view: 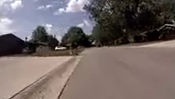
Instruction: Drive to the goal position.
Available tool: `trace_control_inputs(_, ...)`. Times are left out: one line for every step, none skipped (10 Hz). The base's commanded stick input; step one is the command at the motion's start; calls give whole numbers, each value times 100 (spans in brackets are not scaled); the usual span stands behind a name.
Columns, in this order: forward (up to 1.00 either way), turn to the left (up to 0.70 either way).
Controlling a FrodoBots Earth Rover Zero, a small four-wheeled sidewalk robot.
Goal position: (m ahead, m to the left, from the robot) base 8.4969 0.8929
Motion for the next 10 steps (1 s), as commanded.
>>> trace_control_inputs(100,0)
trace_control_inputs(100,0)
trace_control_inputs(100,0)
trace_control_inputs(100,-4)
trace_control_inputs(100,-28)
trace_control_inputs(100,-30)
trace_control_inputs(100,-9)
trace_control_inputs(100,0)
trace_control_inputs(100,0)
trace_control_inputs(100,0)
